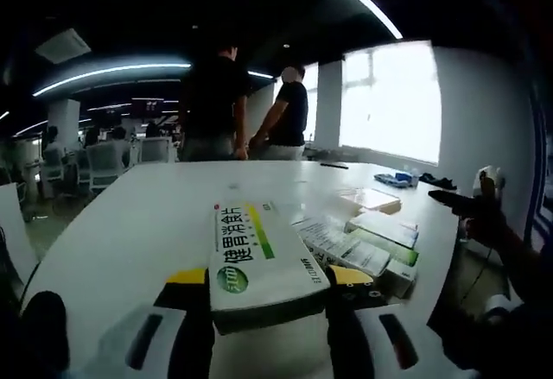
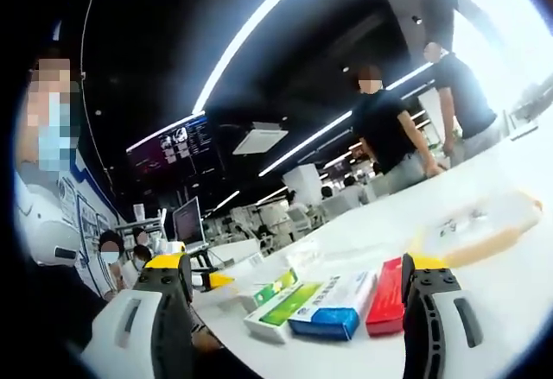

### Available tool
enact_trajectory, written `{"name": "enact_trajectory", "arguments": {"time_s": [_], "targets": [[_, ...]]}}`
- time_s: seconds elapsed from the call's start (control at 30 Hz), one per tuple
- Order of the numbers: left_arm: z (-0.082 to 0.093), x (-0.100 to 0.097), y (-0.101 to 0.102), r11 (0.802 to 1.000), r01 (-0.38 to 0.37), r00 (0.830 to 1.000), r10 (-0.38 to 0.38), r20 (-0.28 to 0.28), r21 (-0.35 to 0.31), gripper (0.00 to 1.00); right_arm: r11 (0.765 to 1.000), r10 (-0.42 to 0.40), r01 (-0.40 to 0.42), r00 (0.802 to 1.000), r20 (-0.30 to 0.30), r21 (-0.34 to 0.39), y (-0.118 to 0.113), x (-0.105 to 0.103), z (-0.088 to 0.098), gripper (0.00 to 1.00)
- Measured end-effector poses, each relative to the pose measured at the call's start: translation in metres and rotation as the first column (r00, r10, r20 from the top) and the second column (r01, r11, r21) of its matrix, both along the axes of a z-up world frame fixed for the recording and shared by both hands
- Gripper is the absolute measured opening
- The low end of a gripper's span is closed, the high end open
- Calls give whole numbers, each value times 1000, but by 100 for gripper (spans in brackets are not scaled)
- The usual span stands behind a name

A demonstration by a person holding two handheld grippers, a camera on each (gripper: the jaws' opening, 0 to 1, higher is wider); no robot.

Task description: Arrange the small medicine boxes into an aligned row inside the storage area until every box is upright, visible, and separated from the surrounding clutter.

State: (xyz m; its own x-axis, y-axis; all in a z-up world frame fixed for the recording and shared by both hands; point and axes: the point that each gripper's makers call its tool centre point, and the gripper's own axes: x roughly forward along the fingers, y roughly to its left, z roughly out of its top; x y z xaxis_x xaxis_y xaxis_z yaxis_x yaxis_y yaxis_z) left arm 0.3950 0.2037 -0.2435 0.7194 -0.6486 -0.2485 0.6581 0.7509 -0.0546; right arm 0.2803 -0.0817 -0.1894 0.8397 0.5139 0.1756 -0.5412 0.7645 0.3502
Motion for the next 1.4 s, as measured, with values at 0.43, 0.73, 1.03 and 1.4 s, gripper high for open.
{"name": "enact_trajectory", "arguments": {"time_s": [0.43, 0.73, 1.03, 1.4], "targets": [[32, -14, -12, 997, 70, 997, -68, 42, -40, 49, 999, 37, -37, 999, -22, 0, 12, 5, 3, 100], [38, -27, -27, 993, 119, 990, -117, 73, -21, 49, 999, 38, -38, 999, -30, 12, 13, 6, -1, 99], [42, -44, -59, 978, 205, 975, -203, 85, -21, 49, 995, 65, -61, 997, -44, 75, 22, 10, 3, 97], [46, -66, -103, 953, 302, 946, -301, 125, 9, 50, 958, 179, -142, 974, -135, 248, 51, 23, 2, 88]]}}
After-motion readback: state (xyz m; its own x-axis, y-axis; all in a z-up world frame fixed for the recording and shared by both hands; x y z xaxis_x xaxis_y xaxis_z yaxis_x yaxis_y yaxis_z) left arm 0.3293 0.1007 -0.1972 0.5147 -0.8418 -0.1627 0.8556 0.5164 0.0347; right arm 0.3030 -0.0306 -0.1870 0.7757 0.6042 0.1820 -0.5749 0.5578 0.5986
